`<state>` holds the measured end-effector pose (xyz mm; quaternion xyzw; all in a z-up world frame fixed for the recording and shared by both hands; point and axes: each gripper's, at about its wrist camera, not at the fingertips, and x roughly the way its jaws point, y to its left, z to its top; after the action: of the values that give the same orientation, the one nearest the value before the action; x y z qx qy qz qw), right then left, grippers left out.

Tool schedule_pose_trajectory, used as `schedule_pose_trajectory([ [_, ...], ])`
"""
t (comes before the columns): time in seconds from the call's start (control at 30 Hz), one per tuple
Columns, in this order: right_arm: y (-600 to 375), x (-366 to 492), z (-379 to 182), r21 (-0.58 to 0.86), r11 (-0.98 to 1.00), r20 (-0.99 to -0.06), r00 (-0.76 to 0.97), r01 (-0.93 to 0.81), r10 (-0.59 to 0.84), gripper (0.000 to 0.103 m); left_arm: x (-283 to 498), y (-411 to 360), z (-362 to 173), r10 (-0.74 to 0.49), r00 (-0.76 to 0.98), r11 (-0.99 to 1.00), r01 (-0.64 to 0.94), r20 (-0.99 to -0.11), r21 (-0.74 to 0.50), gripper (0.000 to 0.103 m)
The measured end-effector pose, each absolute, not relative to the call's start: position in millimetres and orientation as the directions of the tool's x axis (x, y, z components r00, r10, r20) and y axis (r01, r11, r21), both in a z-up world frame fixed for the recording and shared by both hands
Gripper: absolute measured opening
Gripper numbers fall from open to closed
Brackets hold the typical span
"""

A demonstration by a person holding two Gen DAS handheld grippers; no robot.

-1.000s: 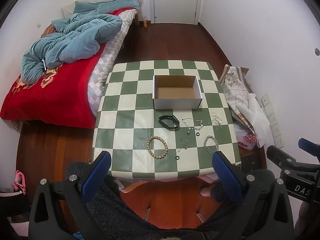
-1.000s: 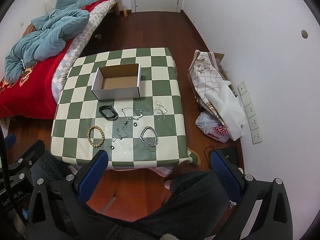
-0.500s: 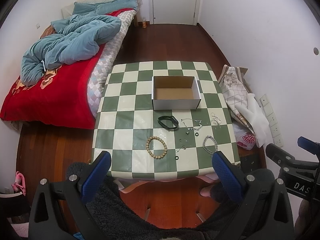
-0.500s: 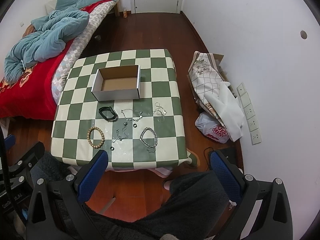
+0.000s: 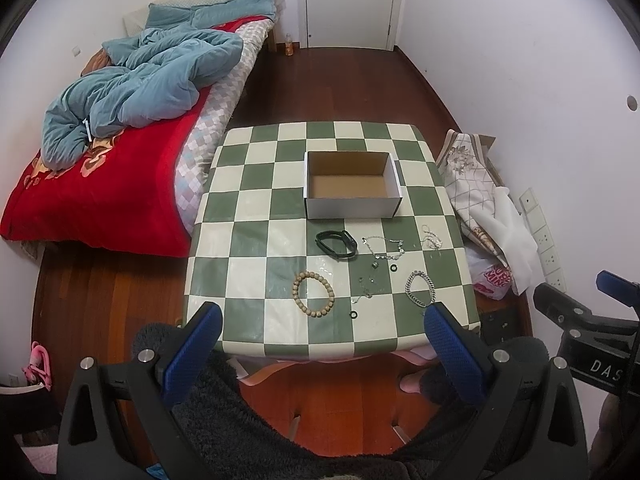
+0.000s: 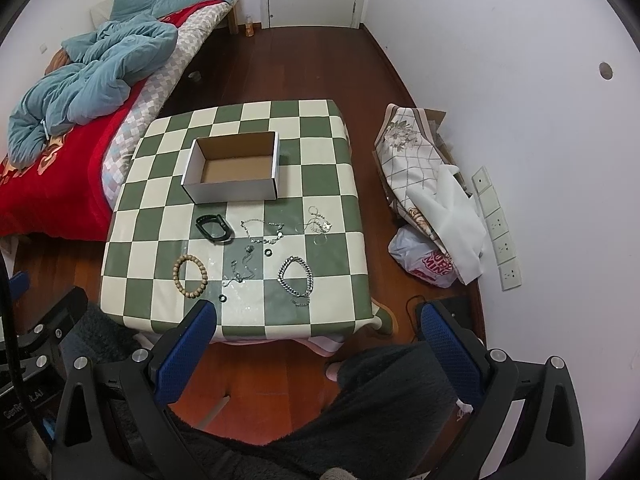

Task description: Organize jewelry

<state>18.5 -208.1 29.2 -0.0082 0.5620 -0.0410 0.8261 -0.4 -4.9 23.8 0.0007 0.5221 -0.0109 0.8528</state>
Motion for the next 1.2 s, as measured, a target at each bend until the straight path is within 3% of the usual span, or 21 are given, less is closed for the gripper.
schedule_pose_trajectory([
  [0.8,-204,18,20,-0.030,0.996,-0.919,0.389,0.082,-0.060,0.103,9,3,20,0.003,0.470,1.000,-0.008,-0.882,0.000,0.103],
  [1.0,-227,42,-25,-0.035,0.985,-0.909,0.404,0.170,-0.102,0.103,51,26,-20,0.157,0.465,0.986,-0.124,-0.872,0.112,0.103],
  [1.2,-248,85,-105,-0.061,0.981,-0.943,0.310,0.185,-0.117,0.103,83,49,-93,0.218,0.355,0.970,-0.185,-0.909,0.160,0.103],
])
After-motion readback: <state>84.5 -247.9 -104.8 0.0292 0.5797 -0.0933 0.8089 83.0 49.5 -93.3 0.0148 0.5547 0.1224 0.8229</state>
